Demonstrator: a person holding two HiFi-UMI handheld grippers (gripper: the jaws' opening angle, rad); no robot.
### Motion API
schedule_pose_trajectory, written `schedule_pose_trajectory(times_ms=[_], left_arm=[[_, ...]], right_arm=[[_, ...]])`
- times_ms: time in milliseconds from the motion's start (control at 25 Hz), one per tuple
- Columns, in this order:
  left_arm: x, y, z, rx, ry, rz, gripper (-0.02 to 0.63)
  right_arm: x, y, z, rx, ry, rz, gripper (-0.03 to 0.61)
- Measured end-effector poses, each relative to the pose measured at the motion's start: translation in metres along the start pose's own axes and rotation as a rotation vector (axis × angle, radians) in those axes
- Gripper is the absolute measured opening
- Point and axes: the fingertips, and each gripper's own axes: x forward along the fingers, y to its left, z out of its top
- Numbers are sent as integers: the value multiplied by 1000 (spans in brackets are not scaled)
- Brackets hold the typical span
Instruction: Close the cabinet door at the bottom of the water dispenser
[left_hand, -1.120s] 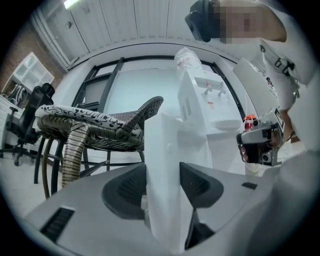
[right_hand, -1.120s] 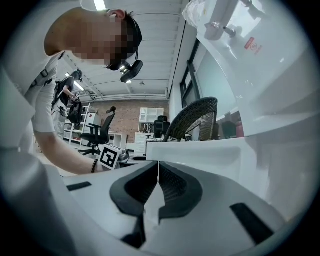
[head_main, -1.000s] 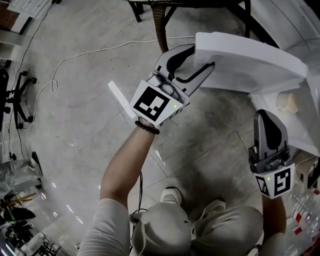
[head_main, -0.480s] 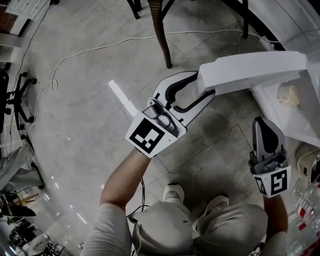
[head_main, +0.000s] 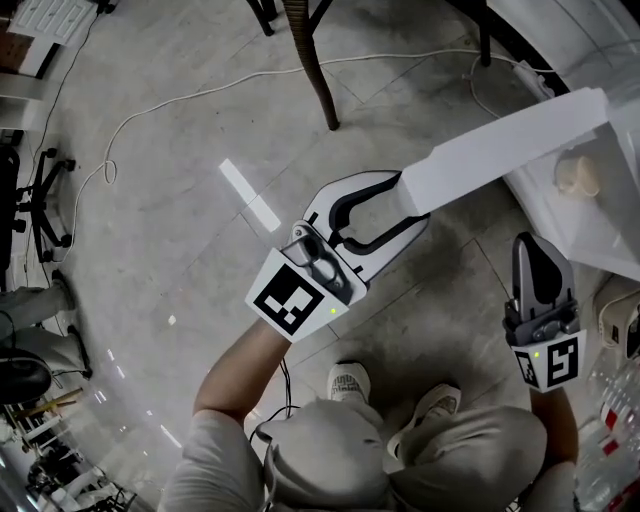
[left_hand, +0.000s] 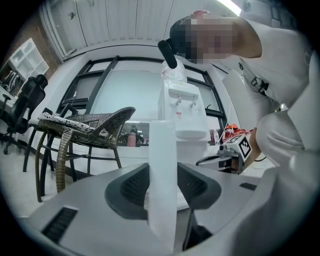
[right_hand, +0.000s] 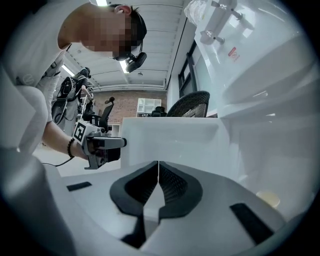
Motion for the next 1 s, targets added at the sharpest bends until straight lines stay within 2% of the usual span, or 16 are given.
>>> schedule_pose_trajectory(times_ms=[280,480,680,1000], left_arm=[[-3,-36,1,16,-14,-23,178],[-1,-63,4,39,-15,-72,173],[0,-81,2,39,-9,-95,175],[5,-111,3,82,-4,-187,174]], right_arm=[[-31,-6,-14,-23,38,-23,17],[-43,2,-25,-60,53,-25,17],[-46,22,-34,-49,57,4,17],[-55,37,-44,-26,59,21,17]])
